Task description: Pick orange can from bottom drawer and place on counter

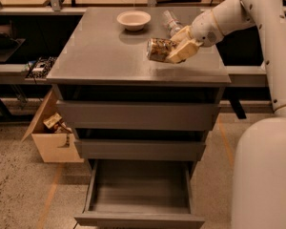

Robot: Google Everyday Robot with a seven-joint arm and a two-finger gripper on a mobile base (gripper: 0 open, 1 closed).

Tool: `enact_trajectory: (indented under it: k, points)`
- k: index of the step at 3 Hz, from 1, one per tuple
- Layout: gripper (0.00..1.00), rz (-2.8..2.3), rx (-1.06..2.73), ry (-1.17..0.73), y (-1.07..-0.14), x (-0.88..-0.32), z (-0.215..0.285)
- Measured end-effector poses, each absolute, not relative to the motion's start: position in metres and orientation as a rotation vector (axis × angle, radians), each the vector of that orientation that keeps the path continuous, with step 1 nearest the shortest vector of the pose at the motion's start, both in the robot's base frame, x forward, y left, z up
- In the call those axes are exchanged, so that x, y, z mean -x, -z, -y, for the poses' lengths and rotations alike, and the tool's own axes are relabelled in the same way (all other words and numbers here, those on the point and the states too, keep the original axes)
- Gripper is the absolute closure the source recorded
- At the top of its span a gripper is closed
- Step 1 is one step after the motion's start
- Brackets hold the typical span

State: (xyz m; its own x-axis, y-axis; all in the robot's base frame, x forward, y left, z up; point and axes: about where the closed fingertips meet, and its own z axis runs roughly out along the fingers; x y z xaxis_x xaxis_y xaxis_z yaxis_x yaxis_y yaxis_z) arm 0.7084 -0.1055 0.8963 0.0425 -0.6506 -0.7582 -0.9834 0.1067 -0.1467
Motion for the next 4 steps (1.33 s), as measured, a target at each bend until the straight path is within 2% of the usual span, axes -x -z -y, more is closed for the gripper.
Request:
enact_trajectory:
  k: [3,4]
  points:
    - [1.0,-1.863,1.632,-0.565,-0.87,-0.726,0.084]
    - [0.82,-1.859,1.623,-0.563,-0.869,-0.73,0.08]
